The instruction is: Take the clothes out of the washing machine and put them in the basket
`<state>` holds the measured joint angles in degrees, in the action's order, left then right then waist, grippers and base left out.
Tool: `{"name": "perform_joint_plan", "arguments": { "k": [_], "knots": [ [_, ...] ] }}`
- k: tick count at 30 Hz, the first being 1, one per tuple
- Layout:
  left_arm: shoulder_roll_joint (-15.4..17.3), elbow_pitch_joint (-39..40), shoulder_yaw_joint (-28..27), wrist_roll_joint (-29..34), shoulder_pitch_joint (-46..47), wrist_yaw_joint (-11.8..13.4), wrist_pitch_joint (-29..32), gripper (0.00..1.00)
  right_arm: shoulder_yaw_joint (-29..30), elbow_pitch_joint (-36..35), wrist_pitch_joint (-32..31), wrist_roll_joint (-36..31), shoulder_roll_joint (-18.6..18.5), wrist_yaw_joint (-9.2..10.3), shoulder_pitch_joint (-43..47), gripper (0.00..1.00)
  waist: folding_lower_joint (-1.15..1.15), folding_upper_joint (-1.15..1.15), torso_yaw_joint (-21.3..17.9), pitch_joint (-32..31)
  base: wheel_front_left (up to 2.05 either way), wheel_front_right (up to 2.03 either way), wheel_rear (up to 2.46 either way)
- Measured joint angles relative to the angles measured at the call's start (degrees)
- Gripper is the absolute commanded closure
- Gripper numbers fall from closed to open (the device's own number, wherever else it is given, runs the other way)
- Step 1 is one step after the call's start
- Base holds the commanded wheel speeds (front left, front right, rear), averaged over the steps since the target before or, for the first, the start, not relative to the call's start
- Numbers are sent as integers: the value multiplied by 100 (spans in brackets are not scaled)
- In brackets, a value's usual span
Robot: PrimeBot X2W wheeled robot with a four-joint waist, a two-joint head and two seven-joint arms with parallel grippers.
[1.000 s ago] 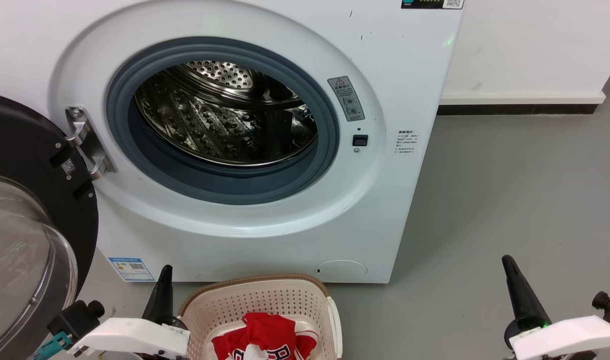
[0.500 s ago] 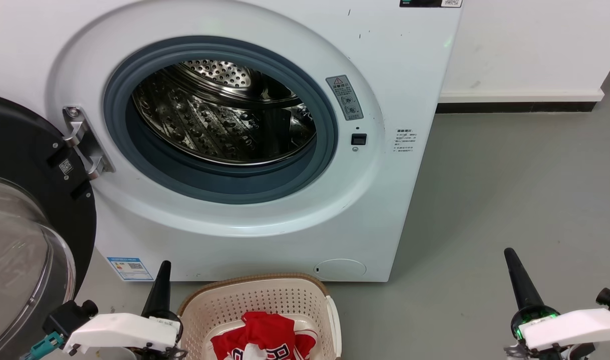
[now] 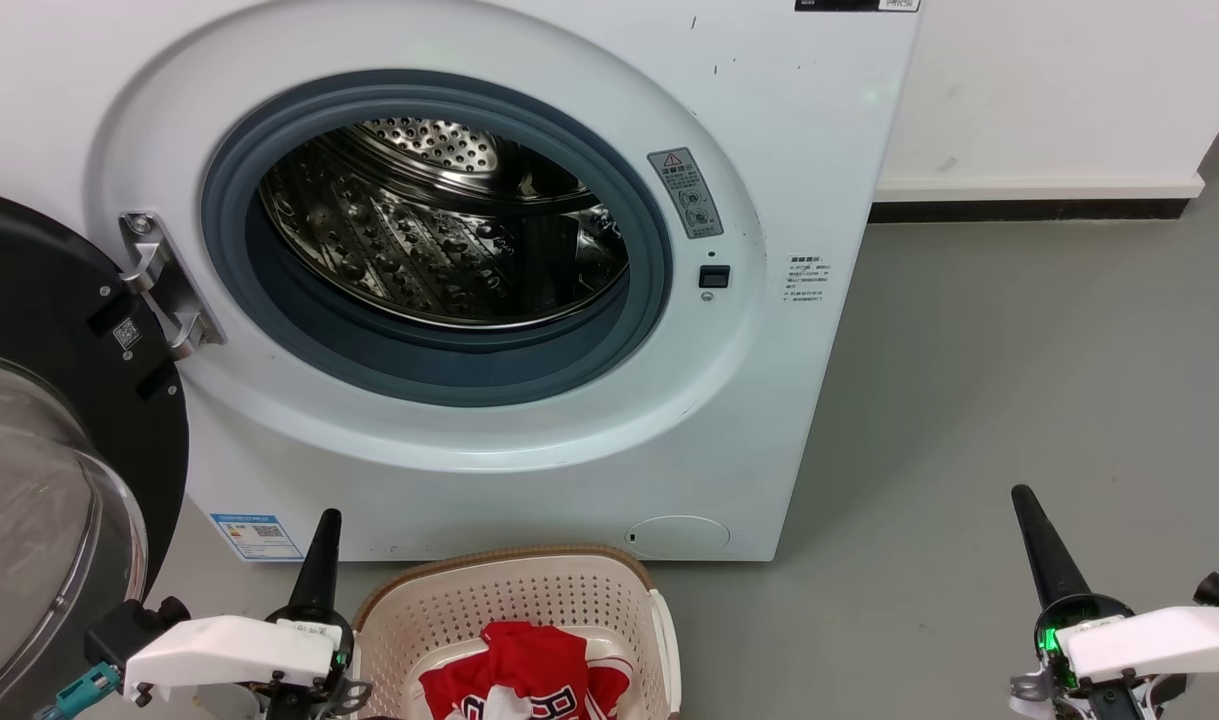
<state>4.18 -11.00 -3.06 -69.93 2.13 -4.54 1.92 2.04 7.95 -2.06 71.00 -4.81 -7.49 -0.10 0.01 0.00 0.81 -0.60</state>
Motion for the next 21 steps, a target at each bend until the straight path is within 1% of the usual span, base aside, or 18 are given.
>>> {"name": "perform_joint_plan", "arguments": {
  "k": [21],
  "knots": [
    [-64, -144, -153, -1046, 175, -144, 213, 100, 94, 282, -102, 1089, 2, 0, -256, 100, 0, 0, -34, 33, 0, 0, 0]
  ]
}}
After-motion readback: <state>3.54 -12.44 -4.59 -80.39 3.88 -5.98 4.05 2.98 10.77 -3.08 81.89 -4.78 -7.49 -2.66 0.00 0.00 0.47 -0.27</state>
